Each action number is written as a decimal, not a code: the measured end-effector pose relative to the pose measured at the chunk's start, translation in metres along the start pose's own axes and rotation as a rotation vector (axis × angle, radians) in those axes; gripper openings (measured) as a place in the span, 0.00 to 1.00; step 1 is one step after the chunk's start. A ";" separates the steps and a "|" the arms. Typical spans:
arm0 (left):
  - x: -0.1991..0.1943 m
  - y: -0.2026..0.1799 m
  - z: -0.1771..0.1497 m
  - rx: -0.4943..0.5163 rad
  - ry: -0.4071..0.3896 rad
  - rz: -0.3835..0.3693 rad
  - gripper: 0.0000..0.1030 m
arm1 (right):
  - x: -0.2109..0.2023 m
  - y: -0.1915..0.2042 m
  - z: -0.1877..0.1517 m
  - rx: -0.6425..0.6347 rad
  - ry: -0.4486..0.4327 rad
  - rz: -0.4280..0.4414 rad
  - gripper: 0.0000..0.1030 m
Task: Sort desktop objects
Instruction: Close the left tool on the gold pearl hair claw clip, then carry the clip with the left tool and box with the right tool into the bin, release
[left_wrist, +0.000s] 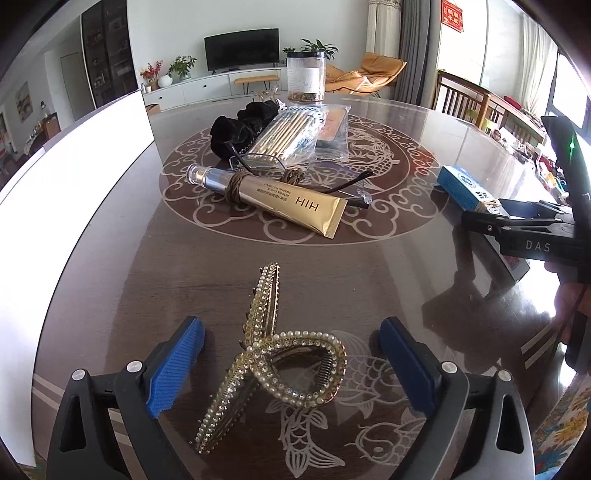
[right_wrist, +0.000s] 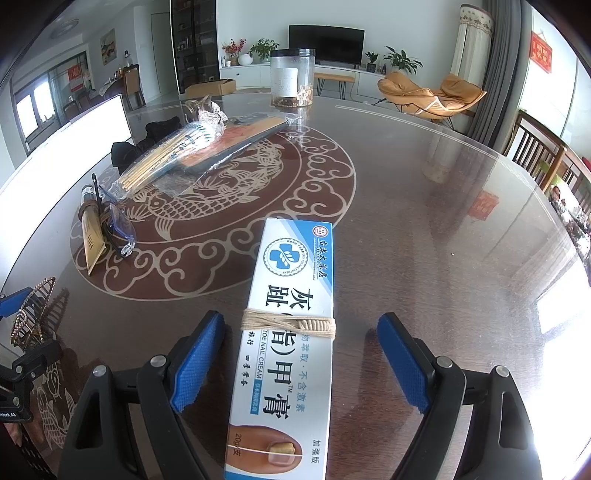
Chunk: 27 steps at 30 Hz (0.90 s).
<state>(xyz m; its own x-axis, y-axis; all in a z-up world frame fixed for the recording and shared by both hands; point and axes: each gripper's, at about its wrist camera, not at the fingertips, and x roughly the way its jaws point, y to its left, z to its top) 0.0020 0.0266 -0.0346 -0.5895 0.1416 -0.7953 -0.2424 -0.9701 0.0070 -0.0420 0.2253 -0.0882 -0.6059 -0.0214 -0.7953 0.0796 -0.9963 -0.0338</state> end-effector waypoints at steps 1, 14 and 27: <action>0.000 -0.001 0.000 0.010 0.004 -0.007 1.00 | 0.000 0.000 0.000 0.000 0.000 0.000 0.83; -0.011 0.020 0.002 -0.044 -0.029 -0.107 0.43 | -0.007 -0.031 0.009 0.074 0.062 0.161 0.83; -0.032 0.036 -0.007 -0.142 -0.081 -0.103 0.42 | 0.007 0.001 0.019 -0.115 0.259 0.128 0.80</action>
<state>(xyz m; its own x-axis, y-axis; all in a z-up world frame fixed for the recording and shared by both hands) 0.0177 -0.0138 -0.0131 -0.6289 0.2512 -0.7358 -0.1965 -0.9670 -0.1622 -0.0617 0.2221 -0.0822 -0.3647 -0.1090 -0.9247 0.2397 -0.9706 0.0199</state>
